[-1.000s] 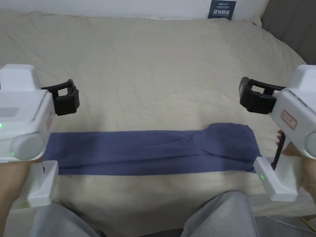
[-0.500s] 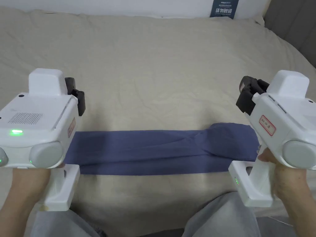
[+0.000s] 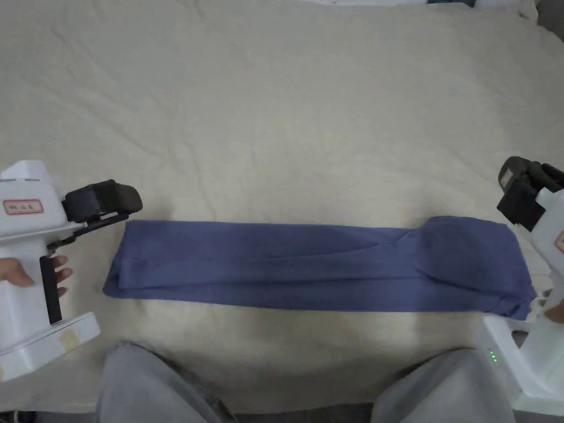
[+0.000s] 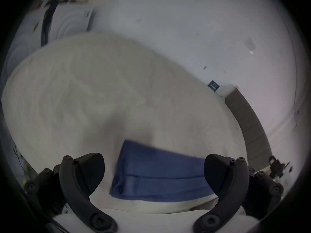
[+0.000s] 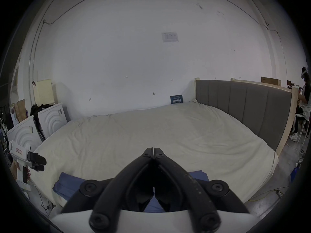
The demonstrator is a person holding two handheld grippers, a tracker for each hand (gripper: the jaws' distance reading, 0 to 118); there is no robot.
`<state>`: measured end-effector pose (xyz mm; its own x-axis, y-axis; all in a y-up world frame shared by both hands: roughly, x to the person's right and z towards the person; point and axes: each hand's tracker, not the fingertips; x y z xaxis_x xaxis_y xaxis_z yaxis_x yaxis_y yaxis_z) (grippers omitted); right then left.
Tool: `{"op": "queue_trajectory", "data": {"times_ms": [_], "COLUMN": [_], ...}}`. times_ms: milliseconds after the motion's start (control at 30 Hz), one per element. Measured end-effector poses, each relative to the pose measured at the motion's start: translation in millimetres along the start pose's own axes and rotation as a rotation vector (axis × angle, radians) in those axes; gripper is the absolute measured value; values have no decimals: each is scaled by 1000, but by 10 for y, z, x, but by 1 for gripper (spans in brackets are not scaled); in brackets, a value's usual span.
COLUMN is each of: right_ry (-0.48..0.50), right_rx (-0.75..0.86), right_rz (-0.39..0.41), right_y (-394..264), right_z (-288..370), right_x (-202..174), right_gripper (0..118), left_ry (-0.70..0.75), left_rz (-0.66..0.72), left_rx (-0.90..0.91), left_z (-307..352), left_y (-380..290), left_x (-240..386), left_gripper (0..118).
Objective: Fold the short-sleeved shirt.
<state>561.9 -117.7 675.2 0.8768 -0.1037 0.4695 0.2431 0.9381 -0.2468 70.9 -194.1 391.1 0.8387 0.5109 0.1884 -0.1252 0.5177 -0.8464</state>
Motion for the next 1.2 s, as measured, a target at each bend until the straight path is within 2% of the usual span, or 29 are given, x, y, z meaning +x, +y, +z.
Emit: {"op": "queue_trajectory", "data": {"times_ms": [200,367,433,500,533,567,600,700,767,867,1033,1133,1200], "right_ry": [-27,-34,-33,-26,-20,-17,-15,-13,-1,8,24,31,33], "right_rx": [-48,-72,-77,-84,-87,-89,-93,-98,-101,-97,-78,-58,-42], "right_rz": [-29,-9,-5,-11,-15,-13,-5,10,7,8,-5,-15,-25], "right_y": [-71,-91,-96,-110,-115,-121,-134,-153,-167,-170,-135,-110,-99], "right_z": [-84,-114,-114,-117,-116,-116,-116,-97,-82,-50,24,93,149], "right_x": [-58,-117,-130,-136,-144,-156,-179,-204,-201,-197,-151,-93,-38], "right_gripper": [2,2,2,2,2,2,2,2,2,2,2,2,2], "left_ry": [-155,-243,-274,-328,-344,-323,-276,-148,-168,-34,110,80,19], "left_rz": [181,317,301,354,386,382,373,306,321,180,-241,-423,-474], "left_rx": [-130,-129,-59,-58,-63,-69,-81,-98,-92,-98,9,74,80], "left_z": [-259,-452,-403,-412,-424,-456,-494,-552,-505,-400,15,206,217], "left_y": [-225,-468,-502,-516,-539,-554,-572,-592,-545,-446,-399,-521,-611], "left_x": [-575,-741,-745,-766,-778,-770,-741,-665,-609,-356,593,1187,1559], "left_gripper": [118,115,113,97,91,91,69,14,12,11,11,11,11]}}
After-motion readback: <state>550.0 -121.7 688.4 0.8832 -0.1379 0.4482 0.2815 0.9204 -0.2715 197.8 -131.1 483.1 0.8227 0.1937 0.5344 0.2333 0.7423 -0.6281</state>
